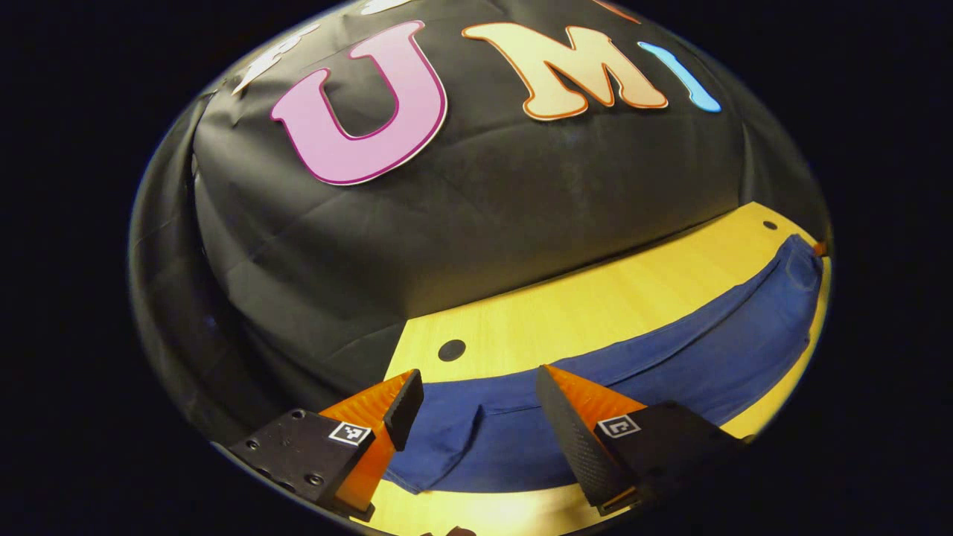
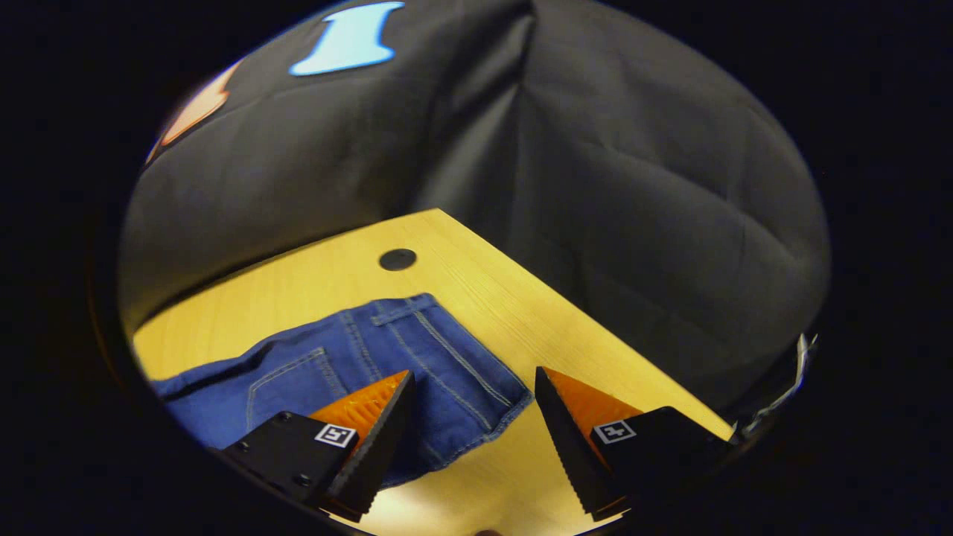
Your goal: Grasp the waist and the cuffs of the jeans and fold them to make the two legs overlap; first hold the waist and fold one-third of the jeans toward the cuffs, then hold the cuffs and fold the remaining one-third in the same direction to finish folding.
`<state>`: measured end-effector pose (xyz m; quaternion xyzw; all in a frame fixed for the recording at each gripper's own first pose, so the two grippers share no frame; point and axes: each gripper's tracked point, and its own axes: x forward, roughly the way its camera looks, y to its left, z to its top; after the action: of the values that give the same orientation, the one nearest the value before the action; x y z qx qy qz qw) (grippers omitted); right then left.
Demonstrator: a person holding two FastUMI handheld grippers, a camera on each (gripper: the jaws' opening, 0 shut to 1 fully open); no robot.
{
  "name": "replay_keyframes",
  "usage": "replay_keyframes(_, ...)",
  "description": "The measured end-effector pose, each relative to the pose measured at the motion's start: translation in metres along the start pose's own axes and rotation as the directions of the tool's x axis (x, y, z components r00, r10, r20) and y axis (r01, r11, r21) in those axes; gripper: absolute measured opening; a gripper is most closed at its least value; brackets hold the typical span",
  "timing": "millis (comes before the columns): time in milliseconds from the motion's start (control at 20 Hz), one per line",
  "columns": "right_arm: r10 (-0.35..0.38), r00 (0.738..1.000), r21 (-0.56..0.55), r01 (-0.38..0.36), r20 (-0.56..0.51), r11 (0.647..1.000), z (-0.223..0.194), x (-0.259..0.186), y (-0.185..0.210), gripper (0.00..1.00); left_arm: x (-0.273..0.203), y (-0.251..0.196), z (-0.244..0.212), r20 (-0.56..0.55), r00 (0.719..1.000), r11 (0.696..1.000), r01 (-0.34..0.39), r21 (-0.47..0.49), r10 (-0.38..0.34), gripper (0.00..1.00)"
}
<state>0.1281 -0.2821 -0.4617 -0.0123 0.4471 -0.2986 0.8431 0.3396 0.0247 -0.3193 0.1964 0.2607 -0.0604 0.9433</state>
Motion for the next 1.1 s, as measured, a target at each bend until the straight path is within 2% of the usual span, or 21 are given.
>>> replay_keyframes(150, 0.037, 0.997, 0.073, -0.031, -0.074, 0.997, -0.013, 0.014, -0.006, 0.99, 0.003, -0.004, 0.003, -0.004, 1.000, 0.999, -0.012, -0.038, 0.012, 0.94)
replay_keyframes(300, 0.069, 0.993, 0.118, -0.058, -0.094, 0.991, -0.012, 0.015, -0.010, 0.96, -0.023, -0.007, 0.008, -0.018, 0.999, 0.998, -0.043, -0.045, 0.042, 0.95)
replay_keyframes(350, 0.110, 0.989, 0.136, -0.096, -0.103, 0.986, -0.014, 0.011, -0.003, 0.99, -0.029, -0.007, 0.011, -0.015, 0.998, 0.997, -0.055, -0.046, 0.054, 0.95)
replay_keyframes(450, 0.165, 0.983, 0.121, -0.155, -0.078, 0.980, -0.010, 0.010, 0.010, 0.64, -0.037, -0.006, 0.011, -0.016, 0.997, 0.996, -0.073, -0.045, 0.073, 0.95)
replay_keyframes(500, 0.148, 0.988, 0.067, -0.145, -0.048, 0.987, -0.006, 0.010, 0.005, 0.47, -0.041, -0.007, 0.012, -0.017, 0.997, 0.996, -0.078, -0.047, 0.077, 0.95)
replay_keyframes(600, 0.153, 0.988, 0.028, -0.152, -0.023, 0.988, -0.005, 0.007, 0.006, 0.12, -0.046, -0.008, 0.011, -0.015, 0.997, 0.995, -0.076, -0.058, 0.075, 0.95)
replay_keyframes(700, 0.185, 0.983, 0.075, -0.183, -0.018, 0.980, 0.006, -0.002, 0.009, 0.10, -0.050, -0.002, 0.010, -0.002, 0.997, 0.993, -0.083, -0.087, 0.083, 0.95)
replay_keyframes(850, 0.238, 0.970, 0.153, -0.244, 0.056, 0.958, 0.037, -0.032, 0.006, 0.11, -0.050, 0.009, 0.006, 0.010, 0.996, 0.986, -0.083, -0.144, 0.085, 0.94)
replay_keyframes(1100, 0.293, 0.938, 0.113, -0.316, 0.187, 0.942, 0.071, -0.101, -0.005, 0.11, -0.042, 0.035, -0.011, 0.000, 0.997, 0.983, -0.076, -0.168, 0.077, 0.95)
